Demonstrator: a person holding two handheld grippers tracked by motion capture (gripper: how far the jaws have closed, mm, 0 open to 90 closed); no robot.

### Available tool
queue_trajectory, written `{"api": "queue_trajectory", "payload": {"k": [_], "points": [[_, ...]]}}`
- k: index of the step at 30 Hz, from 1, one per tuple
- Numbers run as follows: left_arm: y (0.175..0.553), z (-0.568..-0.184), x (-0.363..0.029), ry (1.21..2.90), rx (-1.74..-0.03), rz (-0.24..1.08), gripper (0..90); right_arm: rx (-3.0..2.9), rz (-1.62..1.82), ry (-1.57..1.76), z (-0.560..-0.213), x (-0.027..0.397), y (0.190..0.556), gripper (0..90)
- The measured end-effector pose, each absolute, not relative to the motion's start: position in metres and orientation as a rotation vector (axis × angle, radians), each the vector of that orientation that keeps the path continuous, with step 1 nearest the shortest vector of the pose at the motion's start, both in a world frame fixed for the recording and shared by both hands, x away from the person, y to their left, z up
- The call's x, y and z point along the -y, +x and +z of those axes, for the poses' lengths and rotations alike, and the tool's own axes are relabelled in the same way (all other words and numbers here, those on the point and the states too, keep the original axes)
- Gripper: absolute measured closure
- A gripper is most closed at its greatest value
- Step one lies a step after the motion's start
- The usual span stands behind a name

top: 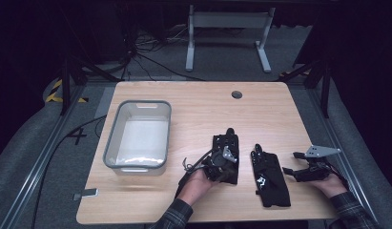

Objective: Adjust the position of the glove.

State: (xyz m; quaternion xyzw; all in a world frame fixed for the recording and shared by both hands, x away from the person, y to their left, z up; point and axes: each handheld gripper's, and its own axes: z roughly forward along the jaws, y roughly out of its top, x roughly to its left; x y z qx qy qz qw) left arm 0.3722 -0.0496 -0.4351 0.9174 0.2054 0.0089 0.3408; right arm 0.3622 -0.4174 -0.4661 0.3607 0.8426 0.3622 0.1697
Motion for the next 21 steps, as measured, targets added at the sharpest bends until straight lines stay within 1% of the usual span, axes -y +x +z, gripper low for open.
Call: {"api": "queue_trajectory", "payload": {"k": [5, 8, 9, 14, 15, 21], "points": [[0.39, -0.427, 0.053, 2.369, -0.547, 0.054, 89.7, -2.394, 1.03, 1.025, -0.466, 0.417, 0.362, 15.8], [0.409, -0.425, 0.058, 2.366, -0.568, 0.08, 89.7, -2.393, 1.03, 1.026, -0.466, 0.417, 0.362, 15.8], [0.409, -0.425, 0.058, 2.366, -0.568, 0.08, 89.7, -2.393, 1.03, 1.026, -0.466, 0.417, 0.362, 15.8], [0.433, -0.433, 0.066, 2.381, -0.6, 0.114, 89.7, -2.394, 1.029, 1.026, -0.466, 0.417, 0.362, 15.8], [0.437, -0.439, 0.069, 2.374, -0.626, 0.102, 89.7, -2.394, 1.029, 1.026, -0.466, 0.417, 0.362, 15.8], [0.436, -0.447, 0.074, 2.415, -0.613, 0.102, 89.7, -2.397, 1.029, 1.023, -0.466, 0.417, 0.363, 15.8]]}}
